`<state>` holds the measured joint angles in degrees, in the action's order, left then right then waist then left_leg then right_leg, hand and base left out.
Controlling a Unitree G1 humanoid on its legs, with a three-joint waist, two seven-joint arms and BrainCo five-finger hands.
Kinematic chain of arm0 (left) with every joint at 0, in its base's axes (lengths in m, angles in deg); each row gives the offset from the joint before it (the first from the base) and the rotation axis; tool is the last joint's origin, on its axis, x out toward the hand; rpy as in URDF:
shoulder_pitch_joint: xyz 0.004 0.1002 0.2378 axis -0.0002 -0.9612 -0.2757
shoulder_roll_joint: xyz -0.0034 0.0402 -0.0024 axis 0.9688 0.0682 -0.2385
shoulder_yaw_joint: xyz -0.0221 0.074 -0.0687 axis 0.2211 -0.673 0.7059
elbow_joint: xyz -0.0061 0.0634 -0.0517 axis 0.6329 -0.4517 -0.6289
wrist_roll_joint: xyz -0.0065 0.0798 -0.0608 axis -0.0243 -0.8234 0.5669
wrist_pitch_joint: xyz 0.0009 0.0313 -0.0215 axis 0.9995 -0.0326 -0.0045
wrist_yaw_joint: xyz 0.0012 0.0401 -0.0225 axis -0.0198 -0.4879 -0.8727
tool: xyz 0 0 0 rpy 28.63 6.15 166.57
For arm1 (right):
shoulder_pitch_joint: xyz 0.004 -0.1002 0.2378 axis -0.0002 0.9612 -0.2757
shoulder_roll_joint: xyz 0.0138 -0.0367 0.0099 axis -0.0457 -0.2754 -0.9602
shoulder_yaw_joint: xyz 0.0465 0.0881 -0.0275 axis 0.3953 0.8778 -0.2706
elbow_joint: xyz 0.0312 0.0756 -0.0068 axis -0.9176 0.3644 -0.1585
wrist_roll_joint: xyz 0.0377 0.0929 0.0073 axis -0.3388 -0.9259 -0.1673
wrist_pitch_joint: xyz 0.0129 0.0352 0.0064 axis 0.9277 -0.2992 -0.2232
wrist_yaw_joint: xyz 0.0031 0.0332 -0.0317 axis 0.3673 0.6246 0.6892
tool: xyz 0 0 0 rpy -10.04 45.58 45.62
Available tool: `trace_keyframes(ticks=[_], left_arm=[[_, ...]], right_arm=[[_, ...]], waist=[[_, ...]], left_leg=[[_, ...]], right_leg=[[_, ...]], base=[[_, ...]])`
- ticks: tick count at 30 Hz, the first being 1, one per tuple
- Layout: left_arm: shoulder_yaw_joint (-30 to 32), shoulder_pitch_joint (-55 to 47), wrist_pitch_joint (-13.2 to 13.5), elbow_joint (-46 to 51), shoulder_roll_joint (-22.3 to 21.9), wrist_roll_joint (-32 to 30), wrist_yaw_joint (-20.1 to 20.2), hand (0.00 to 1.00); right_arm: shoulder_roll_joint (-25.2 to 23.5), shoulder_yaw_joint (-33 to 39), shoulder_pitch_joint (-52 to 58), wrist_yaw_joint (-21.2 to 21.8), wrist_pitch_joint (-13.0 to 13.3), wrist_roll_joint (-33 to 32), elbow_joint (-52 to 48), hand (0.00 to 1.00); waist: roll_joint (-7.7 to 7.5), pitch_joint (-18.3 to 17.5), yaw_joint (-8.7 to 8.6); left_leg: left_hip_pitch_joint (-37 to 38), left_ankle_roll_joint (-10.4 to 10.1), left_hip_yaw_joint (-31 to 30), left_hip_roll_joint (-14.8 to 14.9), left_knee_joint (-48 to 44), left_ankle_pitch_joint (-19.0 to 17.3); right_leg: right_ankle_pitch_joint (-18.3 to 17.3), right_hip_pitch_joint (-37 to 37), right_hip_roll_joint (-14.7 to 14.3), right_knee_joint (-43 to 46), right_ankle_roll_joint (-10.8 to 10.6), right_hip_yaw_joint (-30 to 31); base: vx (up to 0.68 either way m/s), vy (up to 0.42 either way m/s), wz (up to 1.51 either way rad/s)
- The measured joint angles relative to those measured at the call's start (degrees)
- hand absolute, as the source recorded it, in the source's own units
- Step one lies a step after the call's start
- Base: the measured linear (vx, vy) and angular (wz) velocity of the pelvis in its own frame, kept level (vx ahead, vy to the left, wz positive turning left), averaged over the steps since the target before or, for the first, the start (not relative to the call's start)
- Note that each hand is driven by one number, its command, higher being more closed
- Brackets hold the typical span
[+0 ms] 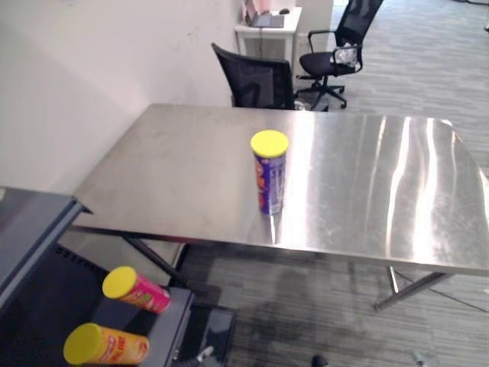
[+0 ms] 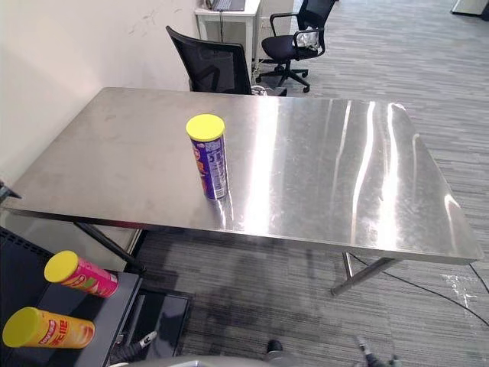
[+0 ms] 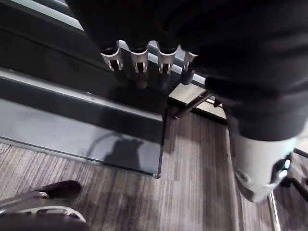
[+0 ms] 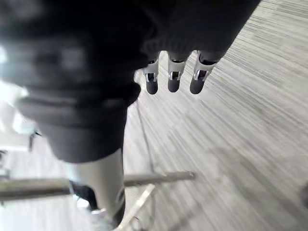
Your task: Put the gum and the chips on the shelf.
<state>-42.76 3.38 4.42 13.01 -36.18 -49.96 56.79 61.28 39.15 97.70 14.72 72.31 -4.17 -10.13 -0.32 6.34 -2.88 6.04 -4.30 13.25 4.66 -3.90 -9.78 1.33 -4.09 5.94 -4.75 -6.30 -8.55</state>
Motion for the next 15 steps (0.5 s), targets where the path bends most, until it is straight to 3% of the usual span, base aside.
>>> trace_keyframes(ticks=[5, 10, 13, 15], left_arm=[[1.61, -2.70, -0.37, 1.72, 0.33, -0.83, 0.04, 0.00], [1.71, -3.35, -0.46, 3.31, 0.36, -0.96, 0.18, 0.00], [1.82, -3.98, -0.45, 4.53, 0.32, -3.16, 0.40, 0.00], [1.84, -3.95, -0.45, 4.72, 0.26, -3.30, 0.55, 0.00]], right_arm=[[8.96, 11.33, -2.45, -4.11, 0.09, -2.89, -9.31, 0.00], [11.13, 10.54, -4.93, -9.97, 1.57, -2.30, -26.25, 0.00], [11.12, 7.24, -6.59, -9.03, 2.08, 0.60, -38.37, 0.00], [10.93, 2.12, -7.26, -5.02, 1.88, 3.46, -47.03, 0.00]], waist=[[-0.85, -2.13, -0.12], [-1.04, -2.63, -0.24], [-0.99, -3.21, -0.39], [-0.96, -3.39, -0.30]], left_leg=[[-1.10, 0.71, -0.04, -0.99, 0.00, -0.03], [-1.78, 0.77, -0.33, -1.50, -0.05, 0.00], [-2.19, 0.94, -1.21, -1.46, -0.12, 0.12], [-2.32, 0.94, -1.44, -1.46, -0.11, 0.12]], right_leg=[[0.20, 1.16, 1.23, -0.22, -0.25, 0.23], [0.41, 1.87, 1.41, -0.01, -0.58, 0.04], [0.48, 2.03, 1.24, 0.11, -0.64, -0.50], [0.49, 2.06, 1.19, 0.01, -0.64, -0.52]], base=[[-0.06, 0.039, -0.02], [0.00, 0.001, 0.01], [0.05, -0.003, 0.08], [0.04, 0.000, 0.00]])
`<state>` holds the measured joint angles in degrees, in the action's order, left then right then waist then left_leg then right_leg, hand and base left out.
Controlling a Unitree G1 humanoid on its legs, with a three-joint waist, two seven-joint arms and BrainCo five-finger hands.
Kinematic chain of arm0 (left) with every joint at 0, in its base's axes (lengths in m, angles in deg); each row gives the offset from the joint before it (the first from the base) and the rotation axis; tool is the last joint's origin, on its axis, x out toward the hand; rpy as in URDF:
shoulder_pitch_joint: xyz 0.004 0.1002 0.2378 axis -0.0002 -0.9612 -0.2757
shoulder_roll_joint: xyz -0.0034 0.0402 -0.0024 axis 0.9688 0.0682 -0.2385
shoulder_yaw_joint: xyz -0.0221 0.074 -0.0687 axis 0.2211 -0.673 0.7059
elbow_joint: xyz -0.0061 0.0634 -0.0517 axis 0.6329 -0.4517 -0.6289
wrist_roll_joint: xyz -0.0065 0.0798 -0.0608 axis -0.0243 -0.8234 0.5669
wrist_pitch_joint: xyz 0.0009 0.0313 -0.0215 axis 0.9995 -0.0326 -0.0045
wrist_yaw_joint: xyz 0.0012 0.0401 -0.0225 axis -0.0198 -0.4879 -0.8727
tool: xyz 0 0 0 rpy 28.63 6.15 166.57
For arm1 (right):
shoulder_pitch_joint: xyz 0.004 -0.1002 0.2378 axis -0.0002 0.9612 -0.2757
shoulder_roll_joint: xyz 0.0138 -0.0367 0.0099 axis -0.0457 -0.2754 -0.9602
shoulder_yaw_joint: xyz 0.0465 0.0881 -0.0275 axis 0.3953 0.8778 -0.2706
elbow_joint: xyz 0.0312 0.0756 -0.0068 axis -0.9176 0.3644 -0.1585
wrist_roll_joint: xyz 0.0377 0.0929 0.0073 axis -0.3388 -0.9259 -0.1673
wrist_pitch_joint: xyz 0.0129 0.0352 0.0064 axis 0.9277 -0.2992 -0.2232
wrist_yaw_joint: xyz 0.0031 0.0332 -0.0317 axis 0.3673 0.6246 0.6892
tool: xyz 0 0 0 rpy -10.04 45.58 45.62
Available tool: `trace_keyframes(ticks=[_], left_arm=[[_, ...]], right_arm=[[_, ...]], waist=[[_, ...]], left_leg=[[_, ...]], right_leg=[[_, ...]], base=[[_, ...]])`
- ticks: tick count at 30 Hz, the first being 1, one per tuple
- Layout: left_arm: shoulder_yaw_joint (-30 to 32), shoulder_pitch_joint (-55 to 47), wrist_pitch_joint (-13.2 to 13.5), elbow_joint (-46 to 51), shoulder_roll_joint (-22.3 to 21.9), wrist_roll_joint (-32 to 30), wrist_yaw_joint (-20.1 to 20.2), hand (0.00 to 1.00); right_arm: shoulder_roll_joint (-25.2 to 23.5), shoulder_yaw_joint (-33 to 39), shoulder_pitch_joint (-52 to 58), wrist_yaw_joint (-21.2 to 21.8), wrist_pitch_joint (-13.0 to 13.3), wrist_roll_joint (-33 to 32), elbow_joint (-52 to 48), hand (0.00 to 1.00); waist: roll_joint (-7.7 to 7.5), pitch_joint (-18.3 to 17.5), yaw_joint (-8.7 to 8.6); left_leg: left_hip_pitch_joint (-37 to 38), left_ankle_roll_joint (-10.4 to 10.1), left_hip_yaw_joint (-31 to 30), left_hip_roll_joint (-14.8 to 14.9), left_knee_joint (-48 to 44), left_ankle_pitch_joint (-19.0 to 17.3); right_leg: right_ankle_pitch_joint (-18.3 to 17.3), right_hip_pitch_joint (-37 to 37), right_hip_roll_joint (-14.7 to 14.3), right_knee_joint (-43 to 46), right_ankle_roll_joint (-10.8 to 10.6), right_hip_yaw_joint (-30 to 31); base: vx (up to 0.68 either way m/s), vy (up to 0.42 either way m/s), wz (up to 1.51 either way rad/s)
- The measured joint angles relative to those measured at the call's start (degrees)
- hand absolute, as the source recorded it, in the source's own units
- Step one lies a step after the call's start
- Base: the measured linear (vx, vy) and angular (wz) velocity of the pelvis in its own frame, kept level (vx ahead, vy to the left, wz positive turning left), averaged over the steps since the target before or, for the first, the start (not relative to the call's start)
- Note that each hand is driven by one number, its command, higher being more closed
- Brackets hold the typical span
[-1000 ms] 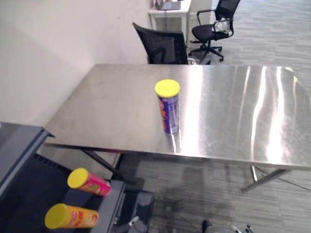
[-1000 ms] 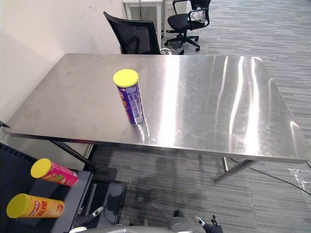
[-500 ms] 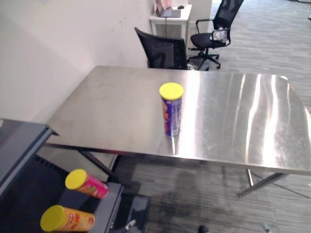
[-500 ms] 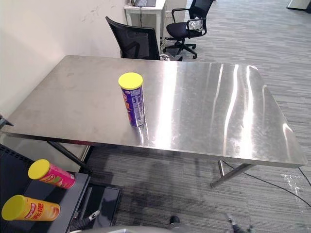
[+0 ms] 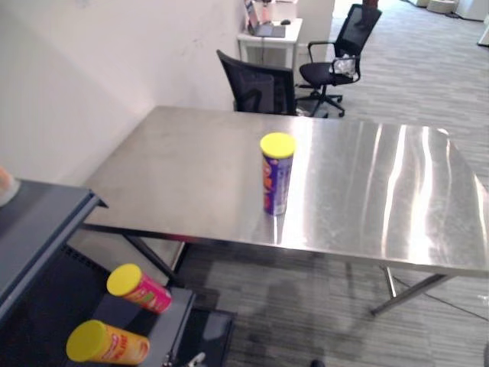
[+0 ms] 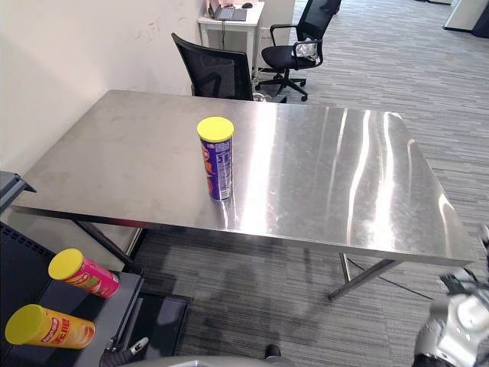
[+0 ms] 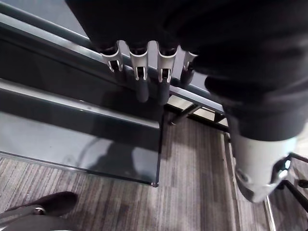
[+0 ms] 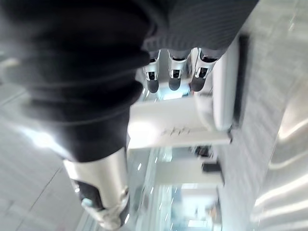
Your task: Put the gum and the chips on the shelf.
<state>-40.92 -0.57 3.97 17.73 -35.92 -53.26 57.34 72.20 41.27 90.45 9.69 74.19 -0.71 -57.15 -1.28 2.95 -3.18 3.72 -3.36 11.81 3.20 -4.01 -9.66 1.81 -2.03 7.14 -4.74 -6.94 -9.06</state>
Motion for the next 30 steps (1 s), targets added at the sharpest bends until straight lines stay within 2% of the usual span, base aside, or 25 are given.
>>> trace_keyframes(ticks=[3, 5, 10, 12, 15, 20, 23, 30], left_arm=[[0.43, 0.02, -0.01, 0.14, -0.05, -1.55, 0.18, 0.00], [0.86, 0.01, 0.11, 0.23, -0.05, -1.61, 0.11, 0.00], [0.91, 0.03, 0.17, 0.26, -0.08, -2.08, -0.11, 0.00], [0.87, 0.12, 0.16, 0.25, -0.10, -2.10, -0.20, 0.00], [0.83, 0.09, 0.16, 0.22, -0.11, -2.24, -0.25, 0.00], [0.77, 0.09, 0.16, 0.18, -0.11, -3.79, -0.26, 0.00], [0.64, 0.08, 0.16, 0.16, -0.10, -3.88, -0.22, 0.00], [-0.37, 0.20, 0.16, 0.16, -0.07, -4.19, -0.20, 0.00]], right_arm=[[-0.21, -6.00, -0.60, 6.01, -0.66, 2.63, -6.14, 0.00], [-0.52, -10.66, -0.60, 13.27, -2.70, 4.22, -11.41, 0.00], [-0.74, -16.66, -0.44, 25.55, -5.52, 3.98, -13.89, 0.00], [-0.71, -19.15, 0.30, 29.79, -7.01, 3.89, -15.47, 0.00], [-0.58, -22.19, 0.76, 33.84, -8.25, 1.58, -16.52, 0.00], [0.42, -25.87, 0.56, 36.56, -9.39, 1.57, -17.34, 0.00], [0.69, -26.97, 0.41, 36.72, -9.70, 0.13, -17.33, 0.00], [1.14, -30.13, -4.28, 36.05, -11.48, -2.08, -13.98, 0.00]], waist=[[-0.33, -0.15, 0.07], [-0.85, -0.28, 0.21], [-1.23, -0.43, 0.27], [-1.24, -0.43, 0.20], [-1.34, -0.50, 0.36], [-1.34, -0.50, 0.95], [-1.38, -0.53, 0.84], [-1.41, -0.63, 1.79]], left_leg=[[-0.09, 0.00, -0.05, -0.04, -0.01, 0.00], [-0.10, 0.00, -0.09, -0.13, -0.03, 0.00], [-0.29, 0.02, -0.42, -0.43, -0.11, 0.00], [-0.54, 0.02, -1.07, -0.42, -0.12, 0.00], [-0.59, 0.13, -1.58, -0.40, -0.10, 0.07], [-0.66, 0.31, -2.03, -0.48, -0.06, 0.18], [-0.72, 0.46, -3.12, -0.66, -0.07, 0.29], [-0.94, 0.79, -3.35, -1.12, -0.08, 0.56]], right_leg=[[0.01, 0.06, 0.04, -0.03, -0.01, 0.00], [0.03, 0.01, 0.16, -0.07, -0.03, -0.09], [0.19, -0.13, 0.57, -0.36, -0.30, -0.41], [0.22, -0.14, 0.67, -0.47, -0.35, -0.83], [0.22, -0.34, 0.70, -0.51, -0.35, -1.37], [0.22, -0.51, 0.80, -0.56, -0.36, -1.84], [0.24, -1.28, 0.92, -0.96, -0.38, -3.09], [0.33, -1.30, 1.06, -1.07, -0.52, -3.30]], base=[[0.00, 0.000, 0.00], [0.00, 0.000, 0.00], [0.00, -0.001, 0.01], [-0.03, -0.010, 0.10], [-0.02, -0.011, 0.09], [0.00, -0.002, 0.05], [0.00, -0.002, 0.15], [0.00, 0.000, 0.03]])
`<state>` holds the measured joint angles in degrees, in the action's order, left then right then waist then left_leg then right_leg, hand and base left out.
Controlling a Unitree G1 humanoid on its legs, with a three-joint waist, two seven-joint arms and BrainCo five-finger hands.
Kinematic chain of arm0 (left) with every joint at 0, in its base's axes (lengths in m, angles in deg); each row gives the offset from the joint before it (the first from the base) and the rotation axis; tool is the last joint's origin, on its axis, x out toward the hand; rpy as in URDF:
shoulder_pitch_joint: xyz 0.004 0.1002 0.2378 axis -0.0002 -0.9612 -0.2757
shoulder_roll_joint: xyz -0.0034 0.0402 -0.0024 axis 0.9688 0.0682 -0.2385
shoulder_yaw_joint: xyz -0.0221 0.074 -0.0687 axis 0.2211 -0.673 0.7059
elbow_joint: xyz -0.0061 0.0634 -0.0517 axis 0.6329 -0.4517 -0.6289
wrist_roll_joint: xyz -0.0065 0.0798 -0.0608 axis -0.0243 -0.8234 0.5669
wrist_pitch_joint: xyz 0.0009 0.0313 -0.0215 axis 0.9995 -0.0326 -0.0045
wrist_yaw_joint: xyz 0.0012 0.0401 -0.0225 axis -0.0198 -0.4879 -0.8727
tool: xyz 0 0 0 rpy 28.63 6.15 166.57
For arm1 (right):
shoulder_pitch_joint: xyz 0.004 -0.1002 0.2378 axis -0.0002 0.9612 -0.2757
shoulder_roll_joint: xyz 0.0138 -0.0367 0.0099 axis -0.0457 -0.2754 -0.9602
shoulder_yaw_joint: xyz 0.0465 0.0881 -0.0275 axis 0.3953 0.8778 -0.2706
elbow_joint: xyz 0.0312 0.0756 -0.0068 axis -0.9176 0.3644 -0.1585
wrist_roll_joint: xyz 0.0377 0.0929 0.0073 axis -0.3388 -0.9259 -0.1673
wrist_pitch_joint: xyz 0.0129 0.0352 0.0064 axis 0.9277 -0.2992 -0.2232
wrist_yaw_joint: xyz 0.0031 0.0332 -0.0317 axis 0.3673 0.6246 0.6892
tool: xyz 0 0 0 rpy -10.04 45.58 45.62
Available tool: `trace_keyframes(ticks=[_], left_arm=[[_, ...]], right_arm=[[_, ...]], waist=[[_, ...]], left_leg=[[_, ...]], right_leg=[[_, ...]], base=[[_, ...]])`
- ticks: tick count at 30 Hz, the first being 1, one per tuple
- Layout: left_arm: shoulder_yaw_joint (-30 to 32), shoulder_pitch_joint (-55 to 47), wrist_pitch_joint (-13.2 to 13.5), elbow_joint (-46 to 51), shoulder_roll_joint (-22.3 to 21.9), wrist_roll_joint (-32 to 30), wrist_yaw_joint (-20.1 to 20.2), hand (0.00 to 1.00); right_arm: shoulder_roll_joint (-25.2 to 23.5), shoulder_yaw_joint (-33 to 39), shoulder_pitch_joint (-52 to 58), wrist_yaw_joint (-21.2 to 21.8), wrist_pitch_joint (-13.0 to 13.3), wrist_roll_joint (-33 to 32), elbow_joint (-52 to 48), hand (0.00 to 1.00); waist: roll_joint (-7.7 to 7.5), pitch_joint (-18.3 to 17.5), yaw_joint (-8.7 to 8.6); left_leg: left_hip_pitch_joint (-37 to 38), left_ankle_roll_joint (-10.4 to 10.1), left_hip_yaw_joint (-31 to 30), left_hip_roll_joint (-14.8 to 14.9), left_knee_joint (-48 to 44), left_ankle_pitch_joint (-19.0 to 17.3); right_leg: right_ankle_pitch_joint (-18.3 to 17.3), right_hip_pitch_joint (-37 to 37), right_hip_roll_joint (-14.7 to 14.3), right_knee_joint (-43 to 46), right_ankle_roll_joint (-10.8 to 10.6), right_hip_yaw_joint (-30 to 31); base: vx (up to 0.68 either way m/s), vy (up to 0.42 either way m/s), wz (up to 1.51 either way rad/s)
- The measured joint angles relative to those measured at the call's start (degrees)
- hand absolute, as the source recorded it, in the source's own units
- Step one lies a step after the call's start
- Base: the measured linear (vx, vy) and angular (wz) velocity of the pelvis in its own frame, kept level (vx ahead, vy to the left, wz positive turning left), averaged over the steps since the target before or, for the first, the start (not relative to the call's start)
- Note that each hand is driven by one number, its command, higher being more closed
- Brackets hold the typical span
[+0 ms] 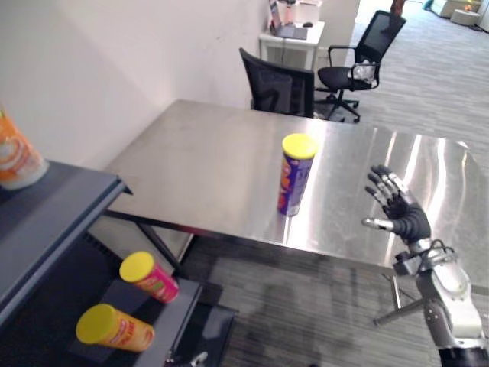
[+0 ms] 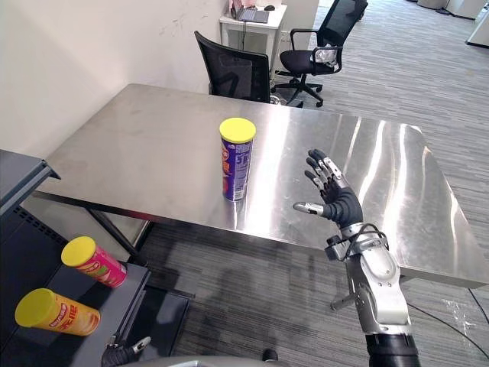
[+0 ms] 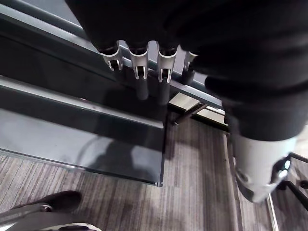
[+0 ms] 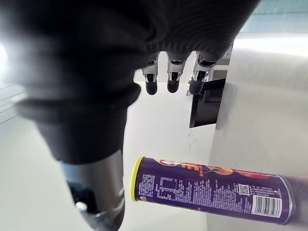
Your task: Put the gum and the chips on the shelf.
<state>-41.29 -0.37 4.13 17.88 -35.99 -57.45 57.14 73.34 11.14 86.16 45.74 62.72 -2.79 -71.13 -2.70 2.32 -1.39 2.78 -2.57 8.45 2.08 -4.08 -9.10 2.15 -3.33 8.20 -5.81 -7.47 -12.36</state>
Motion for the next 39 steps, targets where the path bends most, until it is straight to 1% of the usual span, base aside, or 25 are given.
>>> trace_keyframes(ticks=[4, 7, 8, 11, 15, 16, 18, 24, 28, 30, 34, 37, 38, 39], left_arm=[[-1.04, 0.23, -0.04, 0.05, 0.10, -0.02, 0.00, 0.00], [-1.24, 0.58, -0.13, 0.04, 0.14, -0.04, 0.17, 0.00], [-1.49, 0.69, -0.22, 0.04, 0.23, -0.04, 0.25, 0.00], [-1.85, 1.19, -0.87, 0.04, 0.29, -0.06, 0.44, 0.00], [-2.05, 1.18, -1.27, 0.07, 0.43, -0.06, 0.78, 0.00], [-2.04, 1.17, -1.27, 0.07, 0.47, -0.07, 0.82, 0.00], [-2.02, 1.18, -1.21, 0.40, 0.56, -0.07, 0.82, 0.00], [-2.00, 1.14, -1.24, 1.49, 0.56, -1.30, 0.98, 0.00], [-2.00, 0.94, -1.28, 1.65, 0.53, -1.33, 1.19, 0.00], [-1.99, 0.94, -1.28, 1.76, 0.53, -1.34, 1.22, 0.00], [-1.93, 0.96, -1.21, 2.31, 0.55, -1.79, 1.45, 0.00], [-1.95, 0.93, -1.23, 2.29, 0.56, -1.79, 1.46, 0.00], [-1.96, 0.91, -1.24, 2.28, 0.56, -1.79, 1.47, 0.00], [-1.96, 0.93, -1.24, 2.29, 0.57, -1.79, 1.47, 0.00]], right_arm=[[0.24, -1.77, -4.01, -0.83, -0.30, -0.10, 4.63, 0.00], [0.25, -3.19, -7.06, -1.97, -0.54, -0.05, 7.91, 0.00], [0.33, -4.11, -8.52, -2.68, -0.90, -0.05, 9.01, 0.00], [0.35, -4.36, -10.61, -2.84, -1.40, 0.50, 11.70, 0.00], [0.69, -6.11, -14.24, -3.43, -2.14, 1.84, 15.92, 0.00], [0.71, -6.46, -14.94, -3.54, -2.24, 2.18, 16.54, 0.00], [0.71, -7.37, -17.21, -3.85, -2.37, 2.64, 17.98, 0.00], [0.73, -8.97, -22.69, -3.86, -2.55, 2.71, 21.88, 0.00], [0.74, -10.08, -25.10, -3.85, -2.56, 2.85, 23.52, 0.00], [0.76, -10.51, -25.41, -3.80, -2.61, 4.00, 23.53, 0.00], [0.76, -10.86, -27.30, -3.80, -3.48, 4.98, 24.33, 0.00], [0.76, -10.89, -28.49, -3.90, -3.93, 4.99, 26.99, 0.00], [0.76, -11.07, -28.67, -3.93, -3.99, 5.01, 28.03, 1.00], [0.76, -11.37, -28.70, -3.98, -4.13, 5.03, 28.23, 1.00]], waist=[[0.00, 0.00, 0.07], [0.01, 0.00, 0.47], [0.01, 0.01, 0.61], [0.01, 0.02, 1.50], [-0.16, 0.31, 1.55], [-0.30, 0.55, 1.61], [-0.48, 1.14, 2.45], [-0.63, 2.39, 3.28], [-0.49, 2.69, 3.60], [-0.52, 2.76, 3.75], [-0.68, 3.84, 3.74], [-0.79, 4.26, 3.82], [-0.83, 4.31, 3.94], [-0.85, 4.43, 4.11]], left_leg=[[-0.59, 0.34, -1.12, -0.37, -0.01, 0.34], [-0.64, 0.40, -1.30, -0.45, -0.01, 0.47], [-0.67, 0.49, -1.40, -0.52, 0.02, 0.60], [-0.73, 0.68, -1.58, -0.72, 0.07, 0.85], [-0.67, 0.98, -3.04, -1.36, 0.95, 1.87], [-0.60, 1.00, -3.12, -1.40, 1.00, 1.97], [-0.62, 1.03, -3.33, -1.47, 1.18, 2.32], [-0.64, 1.00, -4.52, -1.64, 2.04, 3.25], [-0.66, 1.01, -4.63, -1.69, 2.07, 3.26], [-0.68, 1.01, -4.71, -1.72, 2.08, 3.26], [-0.69, 1.24, -5.14, -2.02, 2.08, 3.45], [-0.74, 1.38, -5.66, -2.33, 2.09, 3.59], [-0.71, 1.41, -5.87, -2.43, 2.09, 3.61], [-0.71, 1.46, -6.03, -2.48, 2.10, 3.64]], right_leg=[[0.12, 0.02, 0.27, -0.04, -0.12, -0.91], [0.26, -0.07, 0.33, -0.06, -0.05, -1.13], [0.33, -0.12, 0.39, -0.07, -0.06, -1.24], [0.44, -0.17, 0.58, -0.10, -0.11, -1.45], [0.55, -0.67, 1.14, -0.14, -0.27, -2.96], [0.56, -0.78, 1.17, -0.15, -0.28, -3.04], [0.85, -0.77, 1.18, -0.19, -0.15, -3.15], [0.90, -0.90, 1.25, -0.20, -0.15, -4.24], [0.90, -0.95, 1.26, -0.20, -0.16, -4.35], [0.91, -1.00, 1.28, -0.21, -0.17, -4.43], [0.97, -1.23, 1.52, -0.21, -0.28, -4.84], [1.01, -1.48, 1.78, -0.21, -0.34, -5.34], [1.01, -1.81, 1.88, -0.22, -0.34, -5.65], [1.01, -1.85, 1.93, -0.22, -0.34, -5.87]], base=[[-0.01, 0.003, 0.12], [-0.01, 0.000, 0.04], [-0.02, 0.000, 0.04], [-0.03, 0.002, 0.05], [-0.03, 0.004, 0.18], [-0.04, -0.001, 0.12], [-0.05, -0.006, 0.04], [-0.03, -0.010, 0.10], [0.00, -0.001, 0.01], [0.00, 0.000, 0.00], [-0.02, 0.005, 0.06], [-0.02, 0.010, 0.10], [-0.01, 0.013, 0.11], [-0.01, 0.011, 0.09]])
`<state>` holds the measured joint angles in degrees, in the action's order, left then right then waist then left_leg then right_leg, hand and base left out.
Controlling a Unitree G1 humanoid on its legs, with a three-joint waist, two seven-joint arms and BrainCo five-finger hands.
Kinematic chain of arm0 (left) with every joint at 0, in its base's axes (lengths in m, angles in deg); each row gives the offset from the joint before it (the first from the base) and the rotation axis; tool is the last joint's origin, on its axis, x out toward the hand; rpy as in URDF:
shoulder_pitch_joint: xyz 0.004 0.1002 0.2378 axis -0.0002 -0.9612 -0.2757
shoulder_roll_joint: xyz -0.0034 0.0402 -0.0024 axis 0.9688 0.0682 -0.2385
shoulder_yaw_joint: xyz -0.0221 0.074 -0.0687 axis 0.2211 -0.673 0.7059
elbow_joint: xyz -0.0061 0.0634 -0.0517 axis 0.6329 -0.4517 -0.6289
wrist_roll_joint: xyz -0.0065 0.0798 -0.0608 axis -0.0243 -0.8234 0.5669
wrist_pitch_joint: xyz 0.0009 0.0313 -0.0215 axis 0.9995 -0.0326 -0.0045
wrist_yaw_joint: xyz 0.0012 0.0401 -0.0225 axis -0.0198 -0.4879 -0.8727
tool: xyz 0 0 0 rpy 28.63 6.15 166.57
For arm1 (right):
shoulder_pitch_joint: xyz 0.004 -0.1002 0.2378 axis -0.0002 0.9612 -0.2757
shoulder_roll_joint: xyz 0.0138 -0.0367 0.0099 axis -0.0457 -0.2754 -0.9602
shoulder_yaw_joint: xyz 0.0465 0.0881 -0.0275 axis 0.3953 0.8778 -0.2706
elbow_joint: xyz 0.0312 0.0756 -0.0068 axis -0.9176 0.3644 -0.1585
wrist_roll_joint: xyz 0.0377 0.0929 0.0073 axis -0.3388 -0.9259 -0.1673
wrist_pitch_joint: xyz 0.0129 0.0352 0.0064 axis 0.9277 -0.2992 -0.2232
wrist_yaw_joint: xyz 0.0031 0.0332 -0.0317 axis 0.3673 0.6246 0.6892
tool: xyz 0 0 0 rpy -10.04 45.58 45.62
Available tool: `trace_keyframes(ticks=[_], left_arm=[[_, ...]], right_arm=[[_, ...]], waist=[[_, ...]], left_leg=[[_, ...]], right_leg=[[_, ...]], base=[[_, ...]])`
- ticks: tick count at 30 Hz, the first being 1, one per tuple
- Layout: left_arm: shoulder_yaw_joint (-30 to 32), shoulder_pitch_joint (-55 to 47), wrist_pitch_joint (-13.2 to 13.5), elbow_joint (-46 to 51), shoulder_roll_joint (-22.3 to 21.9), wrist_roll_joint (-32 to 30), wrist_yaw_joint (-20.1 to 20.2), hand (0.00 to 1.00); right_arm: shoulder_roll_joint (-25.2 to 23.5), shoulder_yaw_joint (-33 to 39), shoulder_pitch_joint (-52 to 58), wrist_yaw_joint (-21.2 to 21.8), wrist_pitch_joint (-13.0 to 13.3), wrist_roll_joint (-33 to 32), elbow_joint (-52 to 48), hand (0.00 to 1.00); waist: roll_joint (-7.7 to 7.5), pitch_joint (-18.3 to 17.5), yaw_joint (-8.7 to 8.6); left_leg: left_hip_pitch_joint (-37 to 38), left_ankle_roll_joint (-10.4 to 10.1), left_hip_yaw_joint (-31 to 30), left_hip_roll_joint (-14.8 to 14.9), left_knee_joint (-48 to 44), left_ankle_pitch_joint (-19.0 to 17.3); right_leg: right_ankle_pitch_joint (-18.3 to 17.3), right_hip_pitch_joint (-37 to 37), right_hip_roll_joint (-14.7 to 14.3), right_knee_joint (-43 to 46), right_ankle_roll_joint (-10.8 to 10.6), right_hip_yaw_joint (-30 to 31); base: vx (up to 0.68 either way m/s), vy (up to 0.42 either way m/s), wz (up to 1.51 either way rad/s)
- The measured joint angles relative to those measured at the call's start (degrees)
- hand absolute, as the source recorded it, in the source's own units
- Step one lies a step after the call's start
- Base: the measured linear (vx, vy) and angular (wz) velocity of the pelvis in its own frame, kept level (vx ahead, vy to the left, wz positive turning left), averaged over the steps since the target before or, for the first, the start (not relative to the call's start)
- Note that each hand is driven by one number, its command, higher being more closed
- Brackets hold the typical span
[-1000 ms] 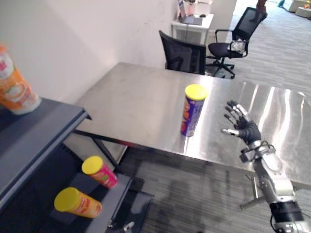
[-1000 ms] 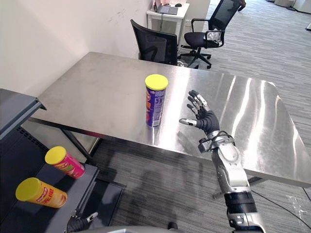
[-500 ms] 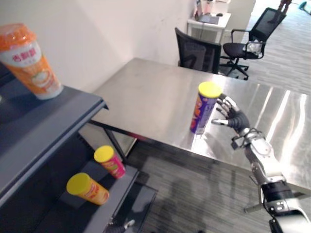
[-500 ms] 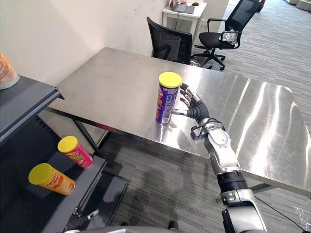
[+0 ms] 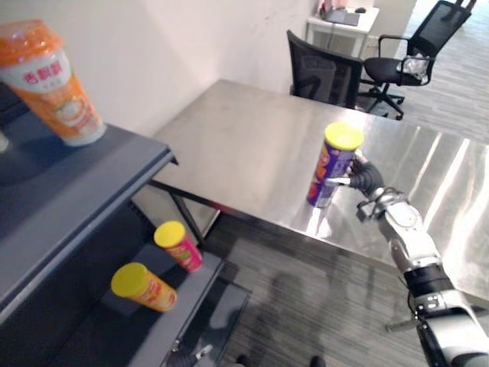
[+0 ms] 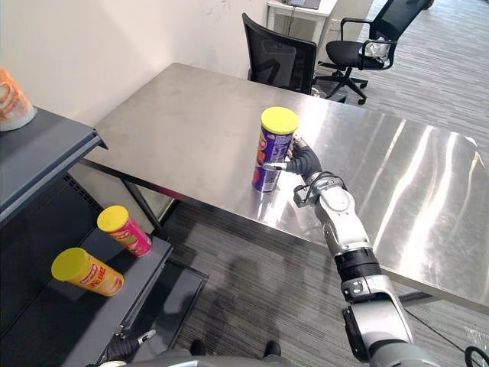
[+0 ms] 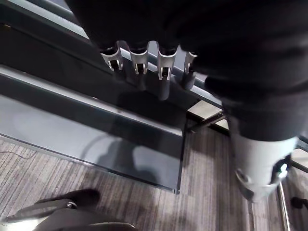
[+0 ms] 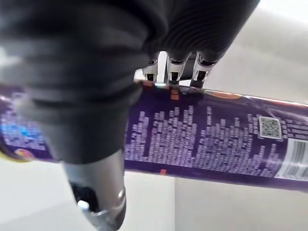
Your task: Put the gum and the chips on the shelf.
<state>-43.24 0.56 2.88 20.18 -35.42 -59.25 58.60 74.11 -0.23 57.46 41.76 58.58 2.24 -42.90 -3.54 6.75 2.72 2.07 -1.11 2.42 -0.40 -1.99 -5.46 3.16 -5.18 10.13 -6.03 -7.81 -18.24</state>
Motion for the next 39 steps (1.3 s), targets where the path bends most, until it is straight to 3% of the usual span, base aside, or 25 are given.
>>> trace_keyframes(ticks=[10, 21, 26, 39], left_arm=[[-0.02, -0.05, -0.09, 0.04, 0.02, -0.06, 0.00, 0.00], [-0.02, -0.07, -0.07, 0.04, 0.04, -0.09, -0.02, 0.00], [0.09, -0.22, -0.06, 0.03, 0.04, -0.09, -0.06, 0.00], [1.48, -1.06, 0.61, -0.18, -0.25, -0.01, -1.39, 0.00]], right_arm=[[0.00, -1.55, -2.87, -0.21, 0.14, 1.59, 2.24, 1.00], [-0.01, -1.67, -2.75, -1.55, 0.17, 1.57, 1.08, 1.00], [0.00, -0.74, -0.44, -3.75, 0.17, 0.71, -8.49, 1.00], [0.00, 9.32, 14.01, -3.77, 0.25, -7.51, -32.64, 1.00]], waist=[[-0.11, 0.83, 1.03], [-0.16, 0.88, 0.90], [-0.11, 0.99, 0.43], [-0.25, 0.88, -1.17]], left_leg=[[0.06, -0.06, -0.37, -0.10, 0.83, 0.64], [0.09, -0.08, 0.37, 0.04, 0.94, 0.63], [0.19, -0.10, 1.42, 0.12, 0.96, 0.61], [1.01, -0.62, 3.78, 1.74, 0.87, 0.05]], right_leg=[[0.02, 0.05, 0.04, 0.00, -0.03, -0.41], [0.06, 0.67, 0.01, 0.00, -0.06, 0.32], [0.31, 0.95, -0.01, 0.00, -0.04, 1.52], [-0.12, 2.04, -1.02, 1.30, 0.85, 4.07]], base=[[0.00, -0.004, 0.01], [-0.01, -0.002, -0.03], [-0.01, 0.000, -0.10], [-0.03, -0.017, -0.10]])
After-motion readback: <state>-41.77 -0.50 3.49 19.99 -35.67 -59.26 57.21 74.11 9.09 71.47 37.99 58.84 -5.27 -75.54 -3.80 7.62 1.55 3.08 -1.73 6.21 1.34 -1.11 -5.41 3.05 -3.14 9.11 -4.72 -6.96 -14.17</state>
